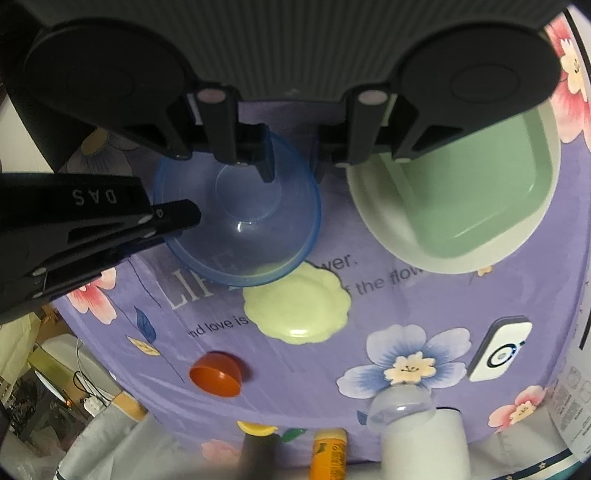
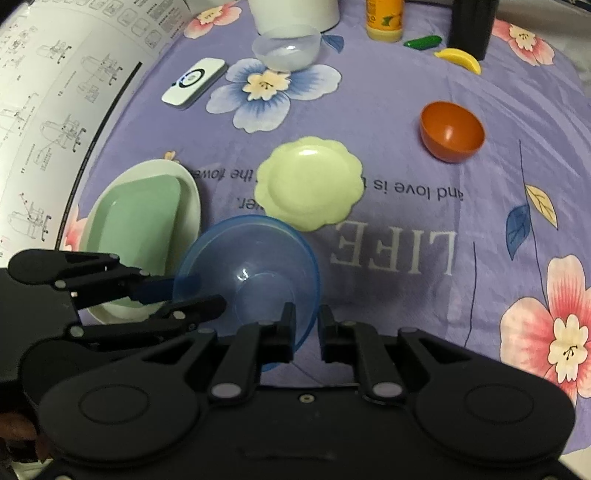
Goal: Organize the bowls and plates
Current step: 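Carry the blue bowl with both tools onto the green plate and release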
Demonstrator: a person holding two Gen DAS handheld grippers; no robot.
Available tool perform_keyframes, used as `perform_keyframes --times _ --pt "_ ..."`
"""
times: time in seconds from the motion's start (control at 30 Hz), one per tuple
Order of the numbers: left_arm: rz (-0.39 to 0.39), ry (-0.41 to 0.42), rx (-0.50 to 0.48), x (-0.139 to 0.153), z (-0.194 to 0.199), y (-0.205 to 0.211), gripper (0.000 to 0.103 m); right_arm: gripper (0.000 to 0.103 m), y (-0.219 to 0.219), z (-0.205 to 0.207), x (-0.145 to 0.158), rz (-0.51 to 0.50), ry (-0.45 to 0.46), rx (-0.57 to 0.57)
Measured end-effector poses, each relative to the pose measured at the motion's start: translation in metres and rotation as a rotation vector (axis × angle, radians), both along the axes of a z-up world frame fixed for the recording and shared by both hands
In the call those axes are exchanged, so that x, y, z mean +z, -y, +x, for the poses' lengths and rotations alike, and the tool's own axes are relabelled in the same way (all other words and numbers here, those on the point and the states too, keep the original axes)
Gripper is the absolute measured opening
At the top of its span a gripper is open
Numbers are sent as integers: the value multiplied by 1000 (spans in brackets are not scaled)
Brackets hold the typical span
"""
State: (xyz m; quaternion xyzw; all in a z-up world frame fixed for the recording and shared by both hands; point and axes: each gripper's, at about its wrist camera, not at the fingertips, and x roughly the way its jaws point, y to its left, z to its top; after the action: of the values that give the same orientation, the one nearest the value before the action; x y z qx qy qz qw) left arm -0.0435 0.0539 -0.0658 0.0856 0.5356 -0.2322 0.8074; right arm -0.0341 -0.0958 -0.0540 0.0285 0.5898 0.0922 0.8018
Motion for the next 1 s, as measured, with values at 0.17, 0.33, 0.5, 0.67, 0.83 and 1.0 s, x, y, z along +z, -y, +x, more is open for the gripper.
perform_keyframes --times 0.17,0.33,0.5,0.67,0.83,1.0 --pt "5 -10 -9 -6 0 6 20 13 2 2 -7 1 -17 -10" --pt "-1 -4 -9 -8 1 8 39 26 4 3 -11 13 -27 -16" --pt "16 83 -1 11 -4 4 73 83 9 3 -5 9 -3 -39" --pt "-9 188 69 38 -5 -22 101 95 25 2 9 43 35 -77" --pt "-16 200 157 46 9 -46 101 95 35 7 20 75 76 -120" --pt "-29 200 215 45 31 -55 101 95 38 15 19 85 104 -148"
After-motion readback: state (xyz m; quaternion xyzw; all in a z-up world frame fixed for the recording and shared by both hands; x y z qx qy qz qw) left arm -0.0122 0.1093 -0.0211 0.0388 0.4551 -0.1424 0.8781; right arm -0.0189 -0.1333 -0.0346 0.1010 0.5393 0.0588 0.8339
